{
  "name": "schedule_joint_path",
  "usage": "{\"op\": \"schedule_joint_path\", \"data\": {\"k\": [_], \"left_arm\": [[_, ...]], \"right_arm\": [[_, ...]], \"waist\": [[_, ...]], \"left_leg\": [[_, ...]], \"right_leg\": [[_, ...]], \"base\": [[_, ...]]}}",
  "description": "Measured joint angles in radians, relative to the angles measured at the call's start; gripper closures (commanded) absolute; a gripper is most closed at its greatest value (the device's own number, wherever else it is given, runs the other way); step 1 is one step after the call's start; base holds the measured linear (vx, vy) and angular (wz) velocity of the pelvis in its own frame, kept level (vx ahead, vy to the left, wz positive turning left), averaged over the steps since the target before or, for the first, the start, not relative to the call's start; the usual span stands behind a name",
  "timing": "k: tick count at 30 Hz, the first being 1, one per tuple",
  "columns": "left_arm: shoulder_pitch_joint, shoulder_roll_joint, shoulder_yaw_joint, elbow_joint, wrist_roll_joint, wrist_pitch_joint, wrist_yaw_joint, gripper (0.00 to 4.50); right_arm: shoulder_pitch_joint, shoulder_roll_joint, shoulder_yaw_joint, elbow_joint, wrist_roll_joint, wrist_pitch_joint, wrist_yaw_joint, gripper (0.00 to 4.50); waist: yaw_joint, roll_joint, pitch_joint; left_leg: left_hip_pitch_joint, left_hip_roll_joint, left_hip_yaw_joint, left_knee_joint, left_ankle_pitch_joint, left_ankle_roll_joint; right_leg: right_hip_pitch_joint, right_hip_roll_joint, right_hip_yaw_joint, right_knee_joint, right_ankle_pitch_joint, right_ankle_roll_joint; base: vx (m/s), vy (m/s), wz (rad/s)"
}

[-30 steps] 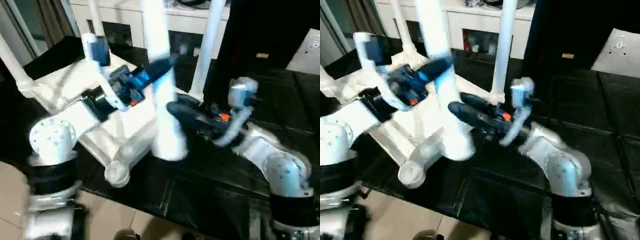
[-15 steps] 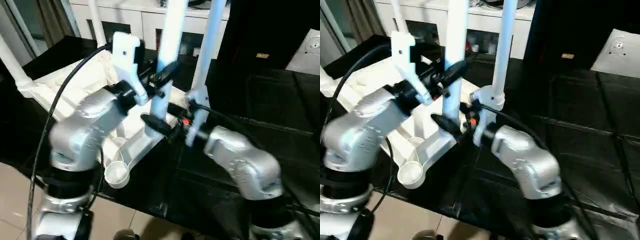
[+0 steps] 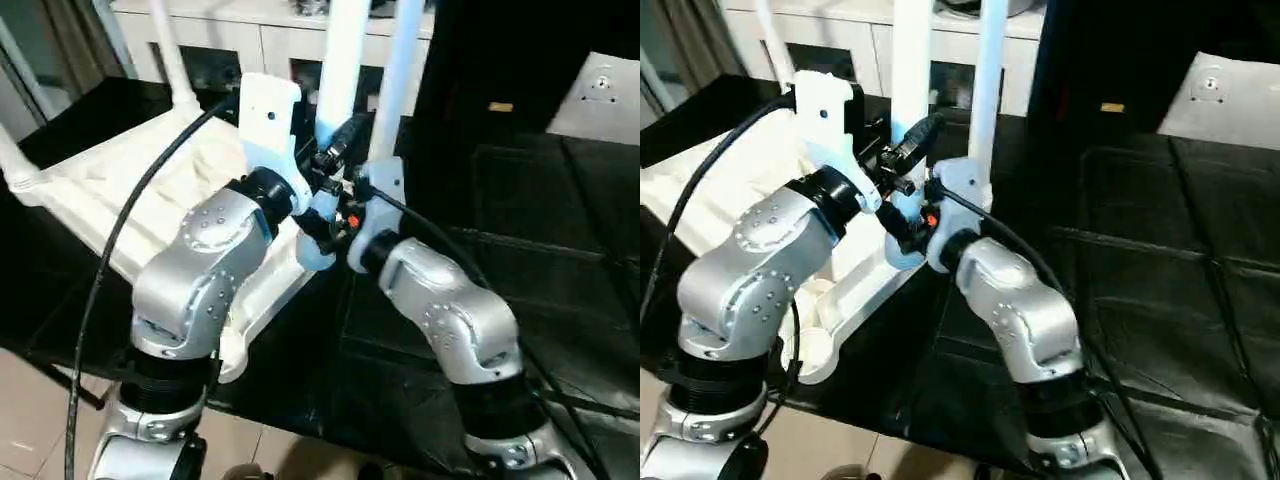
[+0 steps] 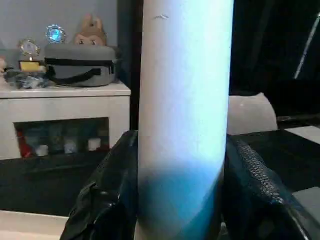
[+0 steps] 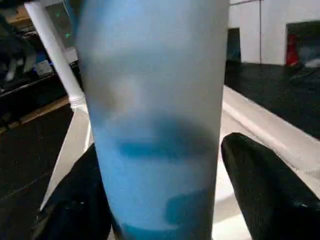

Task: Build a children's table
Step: Pick table leg

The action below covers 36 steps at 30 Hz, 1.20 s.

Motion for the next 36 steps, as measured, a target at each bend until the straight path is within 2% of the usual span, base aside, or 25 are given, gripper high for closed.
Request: {"op": "schedule_joint_path", "data": {"k": [12,23,24,26,28,31,35,36], "left_arm": [[0.002,-0.002,-0.007,0.000,0.029,0.000,0.008,2.68],[0.005,-0.004,-0.007,0.000,0.038,0.003,0.009,2.68],[0.006,-0.017,0.008,0.001,0.025,0.011,0.009,2.68],[0.005,-0.018,0.032,0.002,-0.002,0.025,0.000,1.98],[0.001,-0.004,0.056,0.002,-0.036,0.035,-0.027,1.95],[-0.019,0.016,0.099,0.005,-0.095,0.072,-0.071,1.64],[-0.069,0.041,0.173,0.015,-0.197,0.145,-0.129,1.47],[-0.082,0.048,0.194,0.021,-0.245,0.184,-0.150,1.18]], "right_arm": [[0.000,0.012,0.001,0.008,0.018,0.010,0.032,2.49],[-0.001,0.016,0.000,0.008,0.027,0.021,0.048,2.57],[-0.002,0.014,-0.002,0.008,0.027,0.024,0.052,2.57],[-0.011,-0.004,-0.003,0.008,0.032,0.039,0.072,2.57],[-0.017,-0.020,-0.003,0.008,0.052,0.047,0.110,2.57],[-0.031,-0.064,-0.019,0.012,0.084,0.084,0.162,2.58],[-0.047,-0.108,-0.055,0.015,0.129,0.121,0.229,2.58],[-0.047,-0.117,-0.066,0.016,0.150,0.136,0.252,2.58]], "waist": [[0.000,0.000,0.000],[0.000,0.000,0.000],[0.000,0.000,0.000],[0.000,0.000,0.000],[0.001,0.000,0.000],[0.002,0.000,0.000],[0.005,0.000,0.000],[0.005,0.000,0.000]], "left_leg": [[0.000,0.000,0.000,0.000,0.000,0.000],[0.000,0.000,0.000,0.000,0.000,0.000],[0.000,0.000,0.000,0.000,0.000,0.000],[0.000,0.000,0.000,0.000,0.000,0.000],[0.001,0.000,0.000,0.000,0.000,0.000],[0.000,0.000,0.000,0.001,0.000,0.000],[0.001,0.000,0.000,0.001,0.000,0.001],[0.000,0.000,0.000,0.001,0.000,0.001]], "right_leg": [[0.000,0.000,0.000,0.000,0.000,0.000],[0.000,0.000,0.000,0.000,0.000,0.000],[0.000,0.000,0.001,0.000,0.000,0.000],[0.000,0.000,0.000,0.000,0.000,0.000],[0.000,0.000,0.000,0.001,0.000,0.000],[0.000,0.000,0.001,0.001,0.000,0.000],[0.000,0.000,0.001,0.001,0.000,0.000],[0.000,0.000,0.001,0.002,0.000,0.000]], "base": [[0.000,0.000,0.00],[0.000,0.000,0.00],[0.000,0.000,0.00],[0.000,0.000,0.00],[0.000,0.000,0.00],[0.000,0.000,0.00],[0.000,0.000,0.00],[0.000,0.000,0.00]]}}
